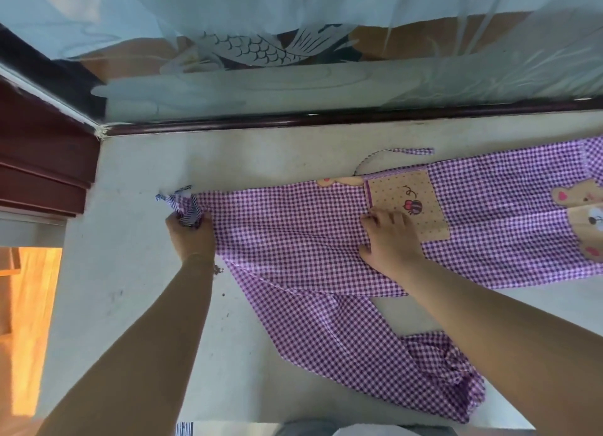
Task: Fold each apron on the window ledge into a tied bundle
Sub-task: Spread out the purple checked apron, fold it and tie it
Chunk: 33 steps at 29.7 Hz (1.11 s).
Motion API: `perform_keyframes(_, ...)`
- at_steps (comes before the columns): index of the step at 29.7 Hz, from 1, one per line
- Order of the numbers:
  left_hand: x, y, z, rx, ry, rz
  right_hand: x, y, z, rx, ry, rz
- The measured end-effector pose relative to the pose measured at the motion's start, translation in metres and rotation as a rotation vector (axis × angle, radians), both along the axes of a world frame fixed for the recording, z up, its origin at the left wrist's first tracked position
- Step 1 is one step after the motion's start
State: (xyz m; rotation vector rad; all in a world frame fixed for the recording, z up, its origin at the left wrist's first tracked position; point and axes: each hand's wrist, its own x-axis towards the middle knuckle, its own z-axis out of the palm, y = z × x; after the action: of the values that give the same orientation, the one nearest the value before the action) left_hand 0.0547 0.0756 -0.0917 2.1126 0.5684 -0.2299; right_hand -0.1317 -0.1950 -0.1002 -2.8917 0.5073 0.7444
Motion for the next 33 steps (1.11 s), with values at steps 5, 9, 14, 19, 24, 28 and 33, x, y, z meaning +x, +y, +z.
perform_keyframes(5,0.047,-0.003,0.017,-0.143,0.047,0.015,0.006,0.012,-0.002,0.090,-0.001,-0.177)
perform_keyframes(9,0.023,0.007,0.004,-0.263,0.333,0.012,0.005,0.022,0.004,0.059,-0.008,-0.162)
perform_keyframes(14,-0.029,0.012,-0.012,0.074,0.358,-0.251,-0.001,0.042,0.002,0.213,0.131,-0.024)
perform_keyframes(19,-0.050,0.012,-0.003,0.106,0.490,-0.530,0.005,0.045,-0.007,0.206,0.186,-0.077)
perform_keyframes(24,-0.064,0.022,-0.002,0.028,0.318,-0.354,0.006,0.047,-0.007,0.202,0.171,-0.081)
perform_keyframes(28,-0.085,0.045,0.002,-0.035,0.189,-0.112,0.005,0.048,-0.009,0.183,0.151,-0.076)
perform_keyframes(33,-0.123,0.067,-0.010,-0.003,0.341,0.004,0.002,0.052,-0.009,0.177,0.148,-0.066)
